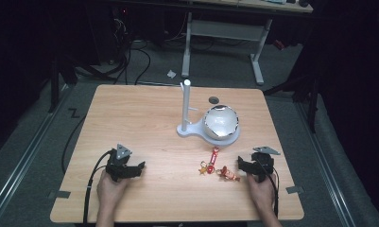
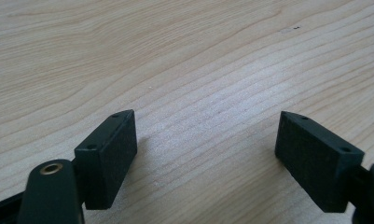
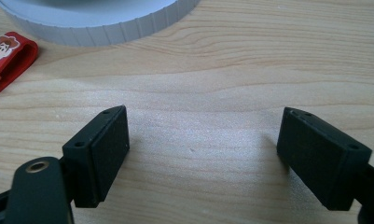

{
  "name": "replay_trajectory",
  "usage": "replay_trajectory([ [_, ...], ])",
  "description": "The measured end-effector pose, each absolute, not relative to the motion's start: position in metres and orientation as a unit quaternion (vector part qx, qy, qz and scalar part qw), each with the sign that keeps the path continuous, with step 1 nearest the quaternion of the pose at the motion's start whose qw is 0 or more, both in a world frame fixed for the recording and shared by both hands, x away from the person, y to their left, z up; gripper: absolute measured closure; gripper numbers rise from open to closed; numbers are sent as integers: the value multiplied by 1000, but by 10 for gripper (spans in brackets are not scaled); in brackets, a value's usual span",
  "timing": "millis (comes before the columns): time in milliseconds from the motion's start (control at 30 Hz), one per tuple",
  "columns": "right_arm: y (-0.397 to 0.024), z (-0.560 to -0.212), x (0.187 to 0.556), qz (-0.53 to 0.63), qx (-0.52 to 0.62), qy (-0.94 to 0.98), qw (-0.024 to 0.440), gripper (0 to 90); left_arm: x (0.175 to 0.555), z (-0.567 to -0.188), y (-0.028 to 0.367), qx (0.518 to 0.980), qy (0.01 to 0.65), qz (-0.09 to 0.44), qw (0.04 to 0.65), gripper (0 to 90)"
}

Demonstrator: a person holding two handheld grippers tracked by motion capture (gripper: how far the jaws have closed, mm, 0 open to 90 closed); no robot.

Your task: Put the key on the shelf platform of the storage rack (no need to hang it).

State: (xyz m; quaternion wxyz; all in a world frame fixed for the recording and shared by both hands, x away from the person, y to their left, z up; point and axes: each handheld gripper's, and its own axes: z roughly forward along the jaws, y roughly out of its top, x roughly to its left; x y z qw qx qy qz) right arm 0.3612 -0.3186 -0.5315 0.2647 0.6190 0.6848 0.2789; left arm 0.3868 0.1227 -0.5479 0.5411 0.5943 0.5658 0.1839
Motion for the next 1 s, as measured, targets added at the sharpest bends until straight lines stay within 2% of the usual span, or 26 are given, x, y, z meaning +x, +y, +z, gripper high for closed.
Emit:
replay_trajectory([
  [433,-320,-531,356,276,625,679,269,177,387,-548,123,595,566,184,541,210],
  [567,-322,-531,354,277,628,674,273,241,387,-548,123,595,566,184,540,210],
  [733,-327,-530,352,281,615,687,267,271,387,-548,123,595,566,184,541,210],
  [867,-330,-522,352,271,601,709,250,393,387,-548,123,594,566,184,541,210],
  [1000,-332,-513,343,297,584,714,246,392,387,-548,123,595,566,184,541,210],
])
